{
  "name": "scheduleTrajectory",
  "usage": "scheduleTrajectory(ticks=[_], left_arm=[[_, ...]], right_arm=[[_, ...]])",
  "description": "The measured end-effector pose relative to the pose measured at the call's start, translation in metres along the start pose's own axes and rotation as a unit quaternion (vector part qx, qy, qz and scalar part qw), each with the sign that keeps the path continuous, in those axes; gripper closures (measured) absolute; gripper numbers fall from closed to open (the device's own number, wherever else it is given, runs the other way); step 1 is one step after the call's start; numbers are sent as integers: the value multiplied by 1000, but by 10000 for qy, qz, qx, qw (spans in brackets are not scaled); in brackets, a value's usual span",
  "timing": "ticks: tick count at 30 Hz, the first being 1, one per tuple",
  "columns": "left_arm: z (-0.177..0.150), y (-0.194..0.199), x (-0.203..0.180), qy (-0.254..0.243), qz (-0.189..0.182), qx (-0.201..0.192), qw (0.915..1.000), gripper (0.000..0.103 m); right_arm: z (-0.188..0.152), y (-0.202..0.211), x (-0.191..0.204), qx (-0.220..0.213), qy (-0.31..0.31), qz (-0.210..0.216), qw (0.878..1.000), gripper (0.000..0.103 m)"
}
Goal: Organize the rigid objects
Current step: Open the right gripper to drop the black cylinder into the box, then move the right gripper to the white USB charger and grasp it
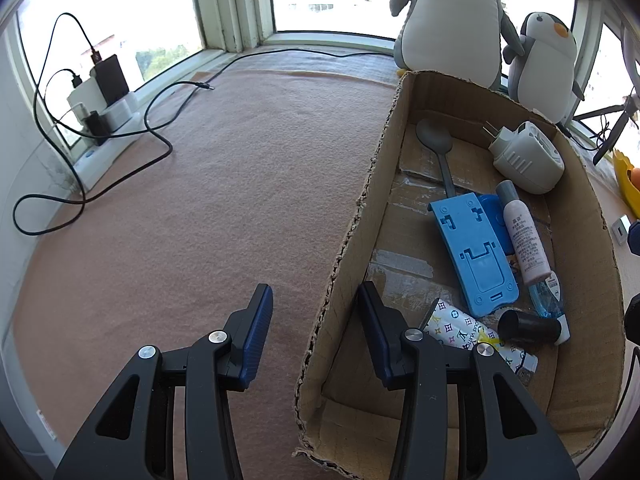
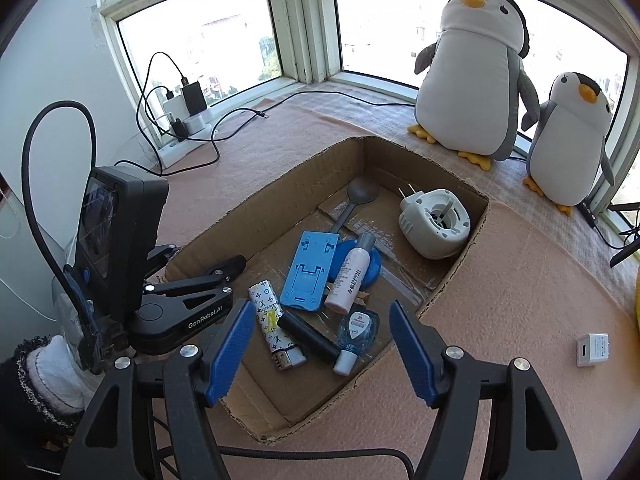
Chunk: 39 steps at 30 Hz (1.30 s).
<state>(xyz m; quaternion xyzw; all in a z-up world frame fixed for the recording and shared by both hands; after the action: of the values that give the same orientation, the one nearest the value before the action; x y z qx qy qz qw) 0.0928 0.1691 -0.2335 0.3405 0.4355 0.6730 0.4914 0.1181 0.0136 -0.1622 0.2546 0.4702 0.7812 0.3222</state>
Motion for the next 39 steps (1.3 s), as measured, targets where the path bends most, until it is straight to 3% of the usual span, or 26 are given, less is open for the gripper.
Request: scheduleTrajectory(ticks=[8,16,24,31,39], left_arm=[[0,0,1,1,-7,0,10000,59],[-1,0,1,0,-5,0,10000,59],[0,0,1,-9,-1,1,10000,59],[-1,0,1,-7,-3,0,10000,59],[-1,0,1,-3,-6,-5,10000,59]], right_arm=[[-10,7,-42,-103,-888,-103,9959,37],[-29,9,-105,84,-2069,-365,9776,37],[-52,11,-183,268,-3462,-402,9369,37],[-71,10,-246,428,-4480,-492,8917,37],[-79,1,-294,640,-5109,-628,8549,37]])
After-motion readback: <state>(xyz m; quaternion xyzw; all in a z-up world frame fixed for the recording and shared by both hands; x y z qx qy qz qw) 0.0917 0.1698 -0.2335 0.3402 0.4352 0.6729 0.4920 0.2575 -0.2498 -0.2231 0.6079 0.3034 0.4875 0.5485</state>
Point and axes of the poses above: each gripper's, at about its wrist camera, not at the fingertips, and y roughly against the way its jaws point, x to its left, z to its top, the point moved 3 cm from there along -y, roughly the way its jaws point, and after that the axes turned 11 degrees about x, right-handed, at the moved point
